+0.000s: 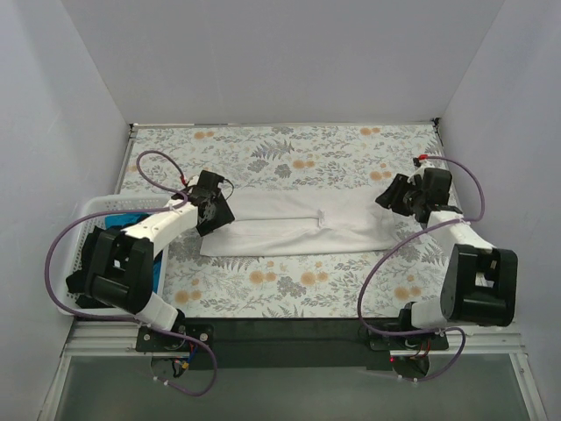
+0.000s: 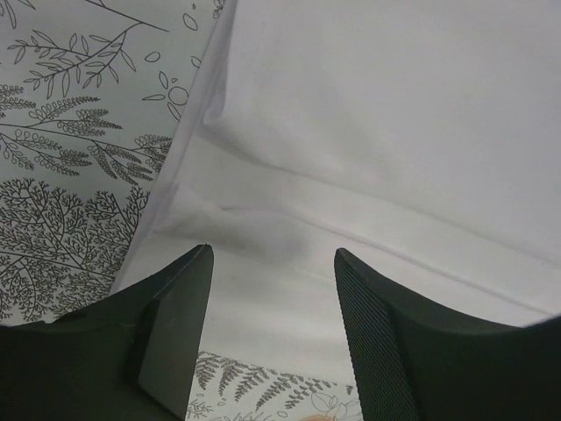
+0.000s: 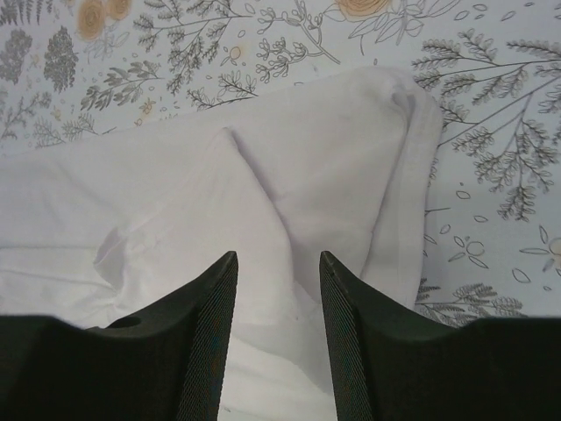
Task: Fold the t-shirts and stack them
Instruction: Fold the tshirt
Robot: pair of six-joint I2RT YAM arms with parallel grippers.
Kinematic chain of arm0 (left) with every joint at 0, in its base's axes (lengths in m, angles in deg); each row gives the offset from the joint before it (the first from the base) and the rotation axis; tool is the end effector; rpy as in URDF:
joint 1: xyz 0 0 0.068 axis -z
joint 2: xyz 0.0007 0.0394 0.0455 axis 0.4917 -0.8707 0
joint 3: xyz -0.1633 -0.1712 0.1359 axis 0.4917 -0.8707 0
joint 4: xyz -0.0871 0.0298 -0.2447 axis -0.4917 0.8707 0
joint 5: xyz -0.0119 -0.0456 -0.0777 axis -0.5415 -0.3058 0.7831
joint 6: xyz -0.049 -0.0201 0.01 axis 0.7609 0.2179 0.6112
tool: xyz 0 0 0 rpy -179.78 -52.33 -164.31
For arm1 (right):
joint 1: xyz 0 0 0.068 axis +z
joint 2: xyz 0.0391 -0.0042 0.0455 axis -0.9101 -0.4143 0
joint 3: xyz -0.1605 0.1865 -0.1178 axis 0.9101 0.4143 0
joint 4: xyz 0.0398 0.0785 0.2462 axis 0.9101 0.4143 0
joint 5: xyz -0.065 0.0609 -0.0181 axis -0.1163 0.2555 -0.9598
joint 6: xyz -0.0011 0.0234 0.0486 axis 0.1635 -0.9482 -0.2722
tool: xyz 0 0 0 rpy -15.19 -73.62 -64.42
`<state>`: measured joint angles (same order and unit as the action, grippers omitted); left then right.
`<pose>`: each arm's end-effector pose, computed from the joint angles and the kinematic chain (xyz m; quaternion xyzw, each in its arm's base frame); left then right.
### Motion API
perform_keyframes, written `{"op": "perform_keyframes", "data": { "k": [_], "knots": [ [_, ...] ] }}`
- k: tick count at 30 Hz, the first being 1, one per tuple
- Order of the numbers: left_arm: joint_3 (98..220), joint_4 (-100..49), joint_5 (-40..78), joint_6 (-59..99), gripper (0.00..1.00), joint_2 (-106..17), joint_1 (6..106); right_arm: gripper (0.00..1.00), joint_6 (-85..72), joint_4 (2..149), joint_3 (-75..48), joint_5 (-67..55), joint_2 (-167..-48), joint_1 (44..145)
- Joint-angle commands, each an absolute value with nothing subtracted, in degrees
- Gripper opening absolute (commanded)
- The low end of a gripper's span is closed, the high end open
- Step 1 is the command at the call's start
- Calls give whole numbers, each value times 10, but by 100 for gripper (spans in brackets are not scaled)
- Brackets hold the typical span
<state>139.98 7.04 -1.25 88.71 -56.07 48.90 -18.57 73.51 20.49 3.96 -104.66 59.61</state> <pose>0.2757 -0.0894 0.1920 -0.5103 0.8258 -0.1014 0.2177 0.2867 -0.0187 0.2132 0.1172 0.8710 0.1901 0.4377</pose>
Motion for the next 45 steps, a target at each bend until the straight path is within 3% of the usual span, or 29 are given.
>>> {"op": "perform_keyframes", "data": {
  "k": [1,13,16,20,23,31,33,34,37,39,45],
  "knots": [
    [1428,63,-50,900,56,-583,477,49,-139,727,163,89,-1100,608],
    [1407,77,-52,915,45,-623,440,42,-104,726,100,172,-1231,625],
    [1404,82,-58,919,44,-621,437,33,-103,726,93,159,-1245,625],
    [1401,92,-60,926,44,-621,434,10,-101,728,80,158,-1265,625],
    [1399,96,-59,929,44,-618,434,1,-101,728,70,148,-1283,625],
    [1383,99,-63,939,44,-596,434,2,-107,730,43,108,-1287,624],
    [1387,105,-75,941,46,-584,434,11,-105,733,52,102,-1263,624],
    [1388,106,-81,939,47,-579,434,23,-103,734,56,102,-1253,625],
    [1394,99,-77,937,55,-554,437,34,-97,743,71,96,-1202,642],
    [1397,93,-69,926,62,-536,447,39,-94,748,82,88,-1161,677],
    [1393,97,-93,926,66,-512,476,41,-87,777,90,3,-1113,814]
  ]
}}
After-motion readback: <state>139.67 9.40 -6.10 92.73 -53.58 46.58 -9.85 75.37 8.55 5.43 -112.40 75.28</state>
